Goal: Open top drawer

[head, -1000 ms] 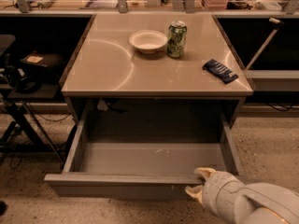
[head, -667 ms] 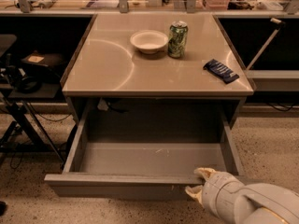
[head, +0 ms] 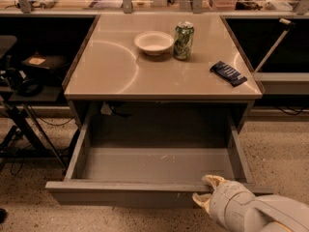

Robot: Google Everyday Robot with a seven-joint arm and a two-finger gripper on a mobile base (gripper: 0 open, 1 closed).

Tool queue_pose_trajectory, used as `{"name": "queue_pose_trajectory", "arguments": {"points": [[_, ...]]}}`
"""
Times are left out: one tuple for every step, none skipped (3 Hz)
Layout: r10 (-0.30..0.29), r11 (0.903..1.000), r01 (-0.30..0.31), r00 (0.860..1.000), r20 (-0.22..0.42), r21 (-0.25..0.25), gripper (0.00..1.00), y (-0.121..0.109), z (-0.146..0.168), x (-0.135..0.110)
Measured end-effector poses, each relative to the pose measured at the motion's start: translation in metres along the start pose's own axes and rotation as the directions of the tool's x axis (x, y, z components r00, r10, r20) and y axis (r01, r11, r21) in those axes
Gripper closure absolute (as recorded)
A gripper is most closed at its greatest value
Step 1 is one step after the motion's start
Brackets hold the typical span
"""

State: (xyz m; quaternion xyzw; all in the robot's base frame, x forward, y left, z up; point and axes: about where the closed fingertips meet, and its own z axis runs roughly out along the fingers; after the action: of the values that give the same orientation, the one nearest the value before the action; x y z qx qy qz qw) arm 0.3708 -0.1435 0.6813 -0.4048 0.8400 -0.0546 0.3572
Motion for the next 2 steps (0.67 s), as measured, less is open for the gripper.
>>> {"name": "queue_pose_trajectory", "arguments": {"points": [[0.033, 0.9994, -0.033, 0.999, 0.009, 0.013, 1.0, 0.0027, -0.0065, 0.0027], [0.034, 0.9993, -0.034, 0.999, 0.009, 0.013, 1.0, 0.0019, -0.0094, 0.0014]]}}
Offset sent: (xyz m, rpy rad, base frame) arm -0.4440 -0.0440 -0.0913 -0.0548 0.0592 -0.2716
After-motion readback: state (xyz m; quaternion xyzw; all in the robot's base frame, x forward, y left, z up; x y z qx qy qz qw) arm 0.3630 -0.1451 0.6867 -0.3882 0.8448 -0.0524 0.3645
